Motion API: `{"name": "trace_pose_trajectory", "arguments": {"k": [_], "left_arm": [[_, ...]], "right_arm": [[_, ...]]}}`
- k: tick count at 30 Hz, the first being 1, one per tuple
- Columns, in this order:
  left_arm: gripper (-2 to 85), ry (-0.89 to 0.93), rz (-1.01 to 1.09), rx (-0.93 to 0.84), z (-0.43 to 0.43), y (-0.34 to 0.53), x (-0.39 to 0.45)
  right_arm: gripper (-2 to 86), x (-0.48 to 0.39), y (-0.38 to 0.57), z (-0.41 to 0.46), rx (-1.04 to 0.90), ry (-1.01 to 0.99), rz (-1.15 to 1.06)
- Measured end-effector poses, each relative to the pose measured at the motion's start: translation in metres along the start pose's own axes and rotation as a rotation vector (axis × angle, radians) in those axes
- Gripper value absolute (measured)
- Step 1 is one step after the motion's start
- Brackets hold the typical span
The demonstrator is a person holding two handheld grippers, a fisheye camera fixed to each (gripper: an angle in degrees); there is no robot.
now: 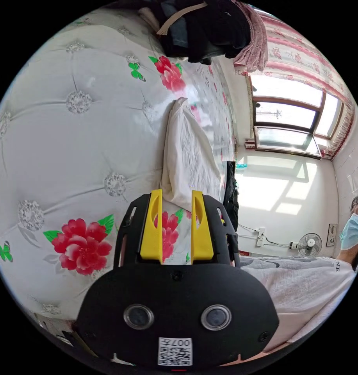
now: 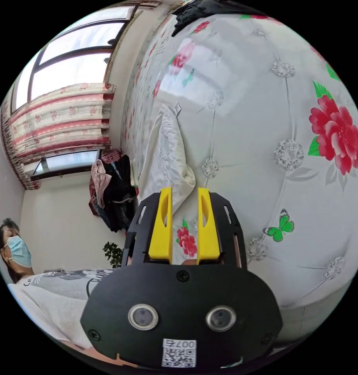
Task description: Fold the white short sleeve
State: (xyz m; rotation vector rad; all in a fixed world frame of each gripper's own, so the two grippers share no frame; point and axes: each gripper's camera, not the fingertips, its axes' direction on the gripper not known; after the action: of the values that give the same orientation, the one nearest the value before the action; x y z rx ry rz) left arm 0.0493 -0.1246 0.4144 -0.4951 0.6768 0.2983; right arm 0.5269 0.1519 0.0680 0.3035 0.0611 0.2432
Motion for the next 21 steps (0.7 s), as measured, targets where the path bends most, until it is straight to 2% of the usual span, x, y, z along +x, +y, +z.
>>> {"name": "trace_pose_trajectory", "arguments": {"k": [4,8,10,12,16,21], "left_arm": [[9.1,0.023,-0.037,-0.034,0.023,-0.006,-0.005],[3.1,0.056,-0.169,-0.088,0.040,-0.016,-0.019],[2.0,0.023,-0.114,-0.084,0.037,-0.017,-0.012],[1.2,-0.103,-0.002,-0.126,0.038,-0.012,0.001],[0.9,-0.055,-0.055,-0.145,0.041,0.004,-0.011],[1.8,-0.015,-0.087,-0.123,0.049,0.022,-0.018]], "right_arm": [[7.4,0.000,0.000,0.026,-0.029,-0.018,0.007],[3.5,0.004,0.001,0.026,0.013,-0.119,0.057],[1.8,0.003,0.012,0.014,0.056,-0.093,0.043],[0.7,0.010,0.027,0.005,0.030,-0.048,0.021],[0.2,0.032,0.048,-0.011,0.036,-0.041,0.099],[0.0,0.026,0.054,-0.021,0.036,-0.057,0.079]]}}
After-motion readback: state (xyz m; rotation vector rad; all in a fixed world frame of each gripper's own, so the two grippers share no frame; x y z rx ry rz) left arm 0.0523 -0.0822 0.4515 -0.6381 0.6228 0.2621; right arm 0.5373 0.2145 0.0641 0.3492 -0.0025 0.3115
